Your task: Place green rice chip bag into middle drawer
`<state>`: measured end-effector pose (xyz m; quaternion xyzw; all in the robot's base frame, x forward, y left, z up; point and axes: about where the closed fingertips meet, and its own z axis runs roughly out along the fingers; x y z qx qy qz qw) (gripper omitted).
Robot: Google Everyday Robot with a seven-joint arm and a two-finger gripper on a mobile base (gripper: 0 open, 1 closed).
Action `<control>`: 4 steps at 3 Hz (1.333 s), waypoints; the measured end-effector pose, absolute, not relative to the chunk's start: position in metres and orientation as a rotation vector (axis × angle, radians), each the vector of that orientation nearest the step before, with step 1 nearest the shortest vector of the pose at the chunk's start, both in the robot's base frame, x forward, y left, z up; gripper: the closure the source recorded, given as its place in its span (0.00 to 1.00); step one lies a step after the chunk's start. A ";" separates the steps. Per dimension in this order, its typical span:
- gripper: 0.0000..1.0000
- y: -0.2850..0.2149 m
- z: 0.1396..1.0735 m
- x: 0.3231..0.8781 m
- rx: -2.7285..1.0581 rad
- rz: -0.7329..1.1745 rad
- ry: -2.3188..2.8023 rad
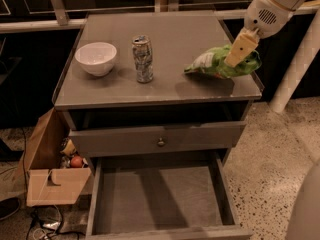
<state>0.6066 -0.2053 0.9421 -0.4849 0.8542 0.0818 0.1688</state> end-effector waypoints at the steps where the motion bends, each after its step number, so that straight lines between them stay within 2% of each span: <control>1: 1.00 -0.245 0.968 0.565 -1.362 0.271 2.333; 2: 1.00 -0.244 0.971 0.567 -1.365 0.257 2.315; 4: 1.00 -0.267 0.989 0.517 -1.310 0.282 2.319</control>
Offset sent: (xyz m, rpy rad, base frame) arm -0.0808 -0.0590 0.0355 0.0875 -0.0457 0.0612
